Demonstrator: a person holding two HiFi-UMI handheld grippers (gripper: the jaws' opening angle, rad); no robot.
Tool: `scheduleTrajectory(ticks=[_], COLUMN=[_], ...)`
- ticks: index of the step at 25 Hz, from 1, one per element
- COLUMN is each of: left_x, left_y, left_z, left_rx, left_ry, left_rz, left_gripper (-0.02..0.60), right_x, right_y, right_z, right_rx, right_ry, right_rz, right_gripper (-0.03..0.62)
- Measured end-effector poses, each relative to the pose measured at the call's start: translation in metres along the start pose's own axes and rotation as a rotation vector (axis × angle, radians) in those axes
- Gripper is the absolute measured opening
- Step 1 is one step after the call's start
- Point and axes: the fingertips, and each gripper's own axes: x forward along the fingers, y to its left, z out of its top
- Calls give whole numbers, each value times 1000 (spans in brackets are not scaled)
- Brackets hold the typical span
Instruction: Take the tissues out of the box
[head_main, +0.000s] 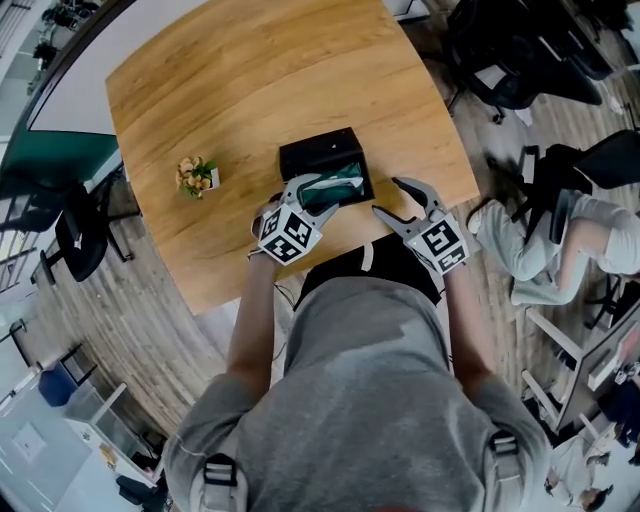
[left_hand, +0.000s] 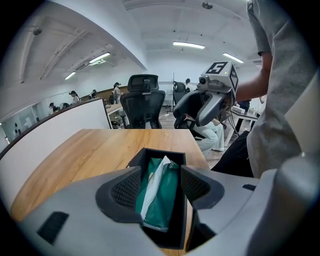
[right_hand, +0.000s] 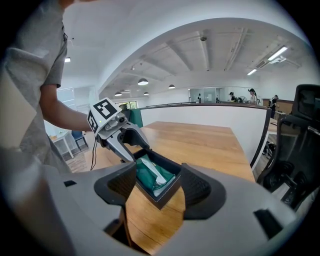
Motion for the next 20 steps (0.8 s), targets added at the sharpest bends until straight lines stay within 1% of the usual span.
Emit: scheduleTrajectory(ticks=[4, 7, 9, 14, 20], left_x=[15, 23, 27, 39, 52], left_y=[-1, 3, 5, 4, 3], left_z=[-8, -13, -15, -23, -28], left_rx=[0, 8, 12, 52, 92], left_ry=[32, 52, 64, 104, 136], left_rz=[-38, -50, -58, -83, -102], left_gripper=[264, 264, 262, 254, 236], right_x=[0, -1, -1, -2, -6], right_y=[-2, -3, -3, -4, -7], right_z=[-5, -11, -12, -7, -14], right_rx=[11, 20, 23, 38, 42], right_ry=[1, 31, 28, -2, 12], right_rz=[-6, -7, -9, -17, -21], right_gripper=[284, 284, 284, 282, 281])
